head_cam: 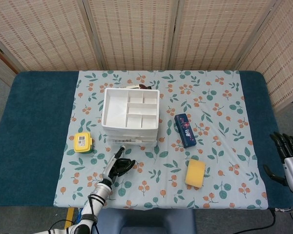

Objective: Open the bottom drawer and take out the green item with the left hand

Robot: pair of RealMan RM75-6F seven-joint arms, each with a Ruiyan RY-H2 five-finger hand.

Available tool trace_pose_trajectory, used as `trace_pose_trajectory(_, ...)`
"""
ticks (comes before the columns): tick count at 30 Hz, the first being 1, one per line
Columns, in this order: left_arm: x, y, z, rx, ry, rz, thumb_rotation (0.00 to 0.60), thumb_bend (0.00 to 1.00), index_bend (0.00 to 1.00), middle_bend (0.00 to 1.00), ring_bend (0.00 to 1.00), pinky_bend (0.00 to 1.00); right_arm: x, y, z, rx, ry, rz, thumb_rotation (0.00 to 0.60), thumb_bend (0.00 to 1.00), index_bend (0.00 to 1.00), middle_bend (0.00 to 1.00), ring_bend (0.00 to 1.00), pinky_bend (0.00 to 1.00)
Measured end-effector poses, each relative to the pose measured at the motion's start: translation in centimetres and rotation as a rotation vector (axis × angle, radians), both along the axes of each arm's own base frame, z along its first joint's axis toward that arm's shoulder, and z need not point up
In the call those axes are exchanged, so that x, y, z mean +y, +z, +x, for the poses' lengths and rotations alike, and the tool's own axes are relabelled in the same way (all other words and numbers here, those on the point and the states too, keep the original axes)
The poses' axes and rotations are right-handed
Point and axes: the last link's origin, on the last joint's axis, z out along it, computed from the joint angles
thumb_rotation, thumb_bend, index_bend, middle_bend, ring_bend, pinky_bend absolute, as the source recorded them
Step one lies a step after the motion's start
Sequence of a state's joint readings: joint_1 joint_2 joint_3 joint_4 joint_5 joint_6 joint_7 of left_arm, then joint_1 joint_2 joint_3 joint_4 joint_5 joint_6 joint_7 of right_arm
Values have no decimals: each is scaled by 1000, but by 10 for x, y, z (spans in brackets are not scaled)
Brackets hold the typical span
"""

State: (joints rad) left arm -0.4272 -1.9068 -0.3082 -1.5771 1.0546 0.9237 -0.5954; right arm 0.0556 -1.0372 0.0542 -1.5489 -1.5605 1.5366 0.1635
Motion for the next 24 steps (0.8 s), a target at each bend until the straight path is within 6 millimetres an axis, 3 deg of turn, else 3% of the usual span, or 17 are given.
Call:
trace_pose_trajectory(5, -3, 17, -8, 140, -81, 44, 600, 280, 186, 814, 927, 1000, -1, 0, 1, -1, 4, 1, 600, 327, 0, 41, 0, 0)
trace_pose_trajectory(15, -2, 55, -23, 444, -286, 220, 600, 280, 188, 814, 927, 1000, -1, -2, 1, -5, 13, 4, 600, 327, 0, 41, 0, 0)
trace_pose_trajectory(24, 12, 62, -22, 593, -376, 280, 600, 281, 196, 814, 930, 1000, 1, -1, 1, -8, 15, -1, 600, 327, 0, 41, 0, 0)
